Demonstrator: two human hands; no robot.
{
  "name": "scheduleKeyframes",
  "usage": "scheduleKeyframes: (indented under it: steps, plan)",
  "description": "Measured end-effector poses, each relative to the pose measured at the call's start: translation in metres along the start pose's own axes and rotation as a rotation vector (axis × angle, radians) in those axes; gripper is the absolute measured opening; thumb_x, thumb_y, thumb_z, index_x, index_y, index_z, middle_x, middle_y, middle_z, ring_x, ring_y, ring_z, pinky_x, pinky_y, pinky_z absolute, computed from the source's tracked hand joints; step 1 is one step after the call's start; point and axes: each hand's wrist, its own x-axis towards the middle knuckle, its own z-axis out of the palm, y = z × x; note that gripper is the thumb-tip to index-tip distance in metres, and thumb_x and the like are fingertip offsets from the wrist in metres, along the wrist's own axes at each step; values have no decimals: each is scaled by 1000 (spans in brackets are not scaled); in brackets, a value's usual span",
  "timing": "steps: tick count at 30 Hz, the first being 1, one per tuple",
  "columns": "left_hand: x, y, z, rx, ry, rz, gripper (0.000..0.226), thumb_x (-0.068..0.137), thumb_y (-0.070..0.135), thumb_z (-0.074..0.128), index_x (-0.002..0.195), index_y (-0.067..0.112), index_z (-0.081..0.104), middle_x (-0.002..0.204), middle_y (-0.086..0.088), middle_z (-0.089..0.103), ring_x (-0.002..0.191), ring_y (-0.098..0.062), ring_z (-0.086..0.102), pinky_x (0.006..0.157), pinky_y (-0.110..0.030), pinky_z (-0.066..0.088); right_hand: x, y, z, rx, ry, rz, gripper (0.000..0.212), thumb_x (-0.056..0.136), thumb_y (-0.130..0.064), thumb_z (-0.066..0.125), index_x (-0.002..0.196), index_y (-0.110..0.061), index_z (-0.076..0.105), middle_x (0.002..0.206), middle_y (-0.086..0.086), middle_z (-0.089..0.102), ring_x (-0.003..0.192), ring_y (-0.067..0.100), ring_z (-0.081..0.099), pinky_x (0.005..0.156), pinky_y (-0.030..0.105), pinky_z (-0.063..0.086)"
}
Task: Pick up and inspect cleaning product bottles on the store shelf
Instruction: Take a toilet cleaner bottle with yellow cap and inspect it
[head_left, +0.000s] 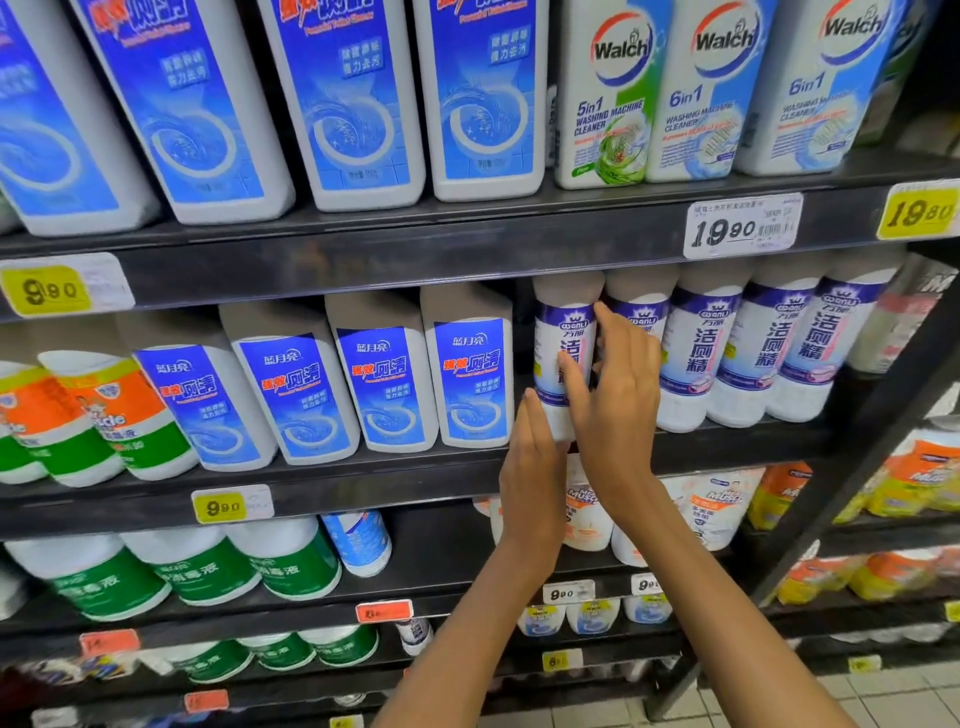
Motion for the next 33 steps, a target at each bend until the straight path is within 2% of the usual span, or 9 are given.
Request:
scheduleKeyframes:
  steps: [3,6,10,14,19,22,26,30,33]
  plan:
    - [-2,-6,-3,-10,-69,-13,57,98,17,49,149,11,24,152,-7,33,139,-17,35,109,-25,33,-3,-14,-2,59,-12,-71,38,86,-4,66,120,7,55,115,23,60,107,33,57,89,27,43]
    - [-17,-11,-12,-168,-12,-39,46,96,15,53,140,16,40,136,-2,54,123,-14,53,93,-6,41,1,-33,1,171,-156,-60,42,90,-12,61,127,4,50,126,20,56,118,28,52,96,28,42]
    - [-34,-23,-32,-187,140,-39,45,94,8,55,137,9,44,133,-6,56,120,-17,55,98,-29,48,16,-51,20,146,-370,-15,43,95,-19,56,130,1,42,131,18,45,125,28,43,103,38,40]
    - [-38,-42,-56,-136,247,-46,47,90,-1,56,136,5,45,133,-11,54,124,-20,52,104,-27,40,20,-56,40,116,-397,77,30,98,-24,50,109,3,44,115,19,48,110,28,50,91,43,46]
    - [-37,-59,-77,-200,154,-48,56,90,4,59,141,4,36,140,-11,44,131,-21,43,110,-32,36,15,-57,48,275,-267,222,38,85,-30,68,100,-8,42,113,16,46,105,21,53,78,24,47]
    - [-34,-64,-83,-277,113,-58,60,88,7,62,142,6,34,141,-8,42,131,-16,42,109,-21,33,10,-57,47,369,-228,230,43,82,-29,73,98,-15,35,112,13,45,105,21,53,86,35,51]
    - [-31,-68,-87,-341,65,-83,61,88,12,64,142,7,35,140,-4,45,128,-8,43,102,-3,29,4,-62,48,432,-292,286,43,89,-31,64,116,-11,39,110,12,62,97,25,63,82,45,55]
    - [-31,-71,-93,-474,25,-147,57,89,25,63,139,12,40,137,2,48,127,-5,45,100,-5,34,3,-63,38,498,-290,298,39,89,-32,63,119,-18,42,96,-8,62,87,12,66,72,30,58]
    - [-36,-69,-102,-724,-129,-261,57,83,39,63,132,15,46,129,1,57,118,-5,56,89,-13,47,-4,-58,25,586,-320,350,29,89,-32,63,111,-27,45,94,-14,61,84,7,67,67,20,56]
